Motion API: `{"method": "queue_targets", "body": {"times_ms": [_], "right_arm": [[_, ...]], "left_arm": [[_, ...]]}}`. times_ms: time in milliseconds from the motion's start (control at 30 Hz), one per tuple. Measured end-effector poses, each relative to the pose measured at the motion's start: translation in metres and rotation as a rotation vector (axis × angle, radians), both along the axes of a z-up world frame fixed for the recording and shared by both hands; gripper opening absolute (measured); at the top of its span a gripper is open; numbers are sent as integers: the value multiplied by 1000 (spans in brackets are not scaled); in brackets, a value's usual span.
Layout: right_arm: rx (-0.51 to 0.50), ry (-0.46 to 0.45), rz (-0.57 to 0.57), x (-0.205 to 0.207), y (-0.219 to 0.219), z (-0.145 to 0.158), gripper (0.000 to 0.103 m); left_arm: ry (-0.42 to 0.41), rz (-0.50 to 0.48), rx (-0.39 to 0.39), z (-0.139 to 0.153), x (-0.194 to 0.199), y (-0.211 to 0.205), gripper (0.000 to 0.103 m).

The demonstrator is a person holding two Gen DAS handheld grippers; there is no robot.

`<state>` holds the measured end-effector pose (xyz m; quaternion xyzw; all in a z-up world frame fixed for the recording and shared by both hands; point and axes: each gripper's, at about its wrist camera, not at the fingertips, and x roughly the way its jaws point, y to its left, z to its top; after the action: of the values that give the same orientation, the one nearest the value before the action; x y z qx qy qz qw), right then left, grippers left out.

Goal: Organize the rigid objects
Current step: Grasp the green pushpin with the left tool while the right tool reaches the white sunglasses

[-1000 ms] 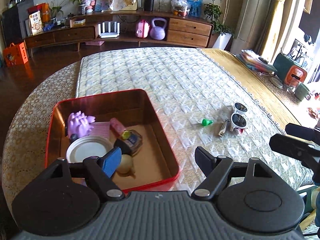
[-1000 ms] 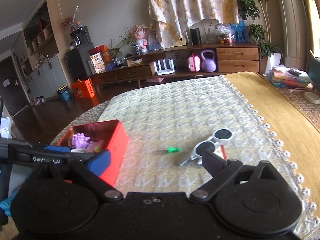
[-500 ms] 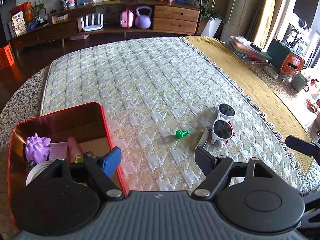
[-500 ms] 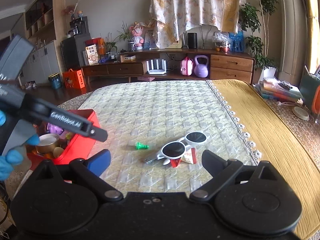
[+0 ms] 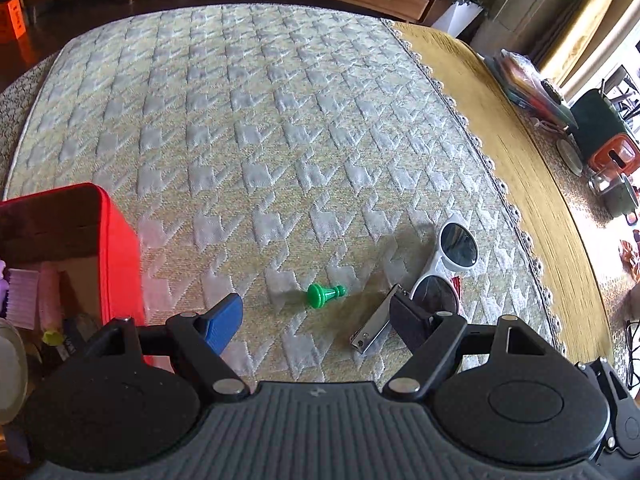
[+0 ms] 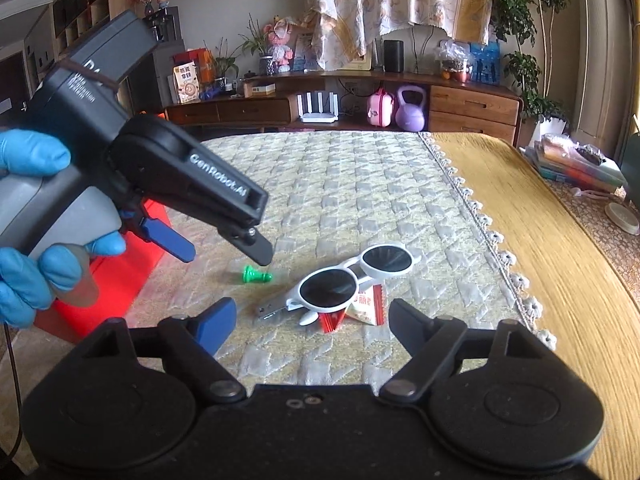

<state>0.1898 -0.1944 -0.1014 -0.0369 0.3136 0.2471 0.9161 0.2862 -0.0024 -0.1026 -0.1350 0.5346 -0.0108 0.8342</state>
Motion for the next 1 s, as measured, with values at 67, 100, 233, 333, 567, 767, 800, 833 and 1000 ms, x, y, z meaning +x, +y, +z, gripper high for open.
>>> {"method": "queue_targets", "body": {"times_ms": [67, 100, 233, 333, 567, 767, 800, 833, 1000], "right_arm": [[-10, 4, 5, 4, 2, -4, 78], [-15, 3, 8, 6, 3, -5, 77], [-34, -7, 19, 12, 8, -9, 70], [-35, -9, 27, 19, 9, -11, 67], [-41, -3, 35, 31, 12, -17, 64], [-51, -5, 34, 35, 18, -21, 63], [-55, -7, 35, 35, 19, -21, 62], [-60, -10, 36, 35, 19, -22, 61], [-67, -13, 41, 33, 21, -24, 56]], "left_arm": [[26, 21, -19, -6, 6, -1, 80], [38, 34, -31, -10, 8, -1, 80], [70, 68, -61, -21, 14, -4, 80], [68, 77, -50, -25, 15, -10, 80], [46, 79, -27, -24, 17, -18, 72], [44, 75, -8, -24, 17, -26, 52], [45, 72, 0, -24, 18, -28, 48], [44, 68, 6, -24, 18, -30, 45], [45, 62, 16, -25, 20, -30, 32]]}}
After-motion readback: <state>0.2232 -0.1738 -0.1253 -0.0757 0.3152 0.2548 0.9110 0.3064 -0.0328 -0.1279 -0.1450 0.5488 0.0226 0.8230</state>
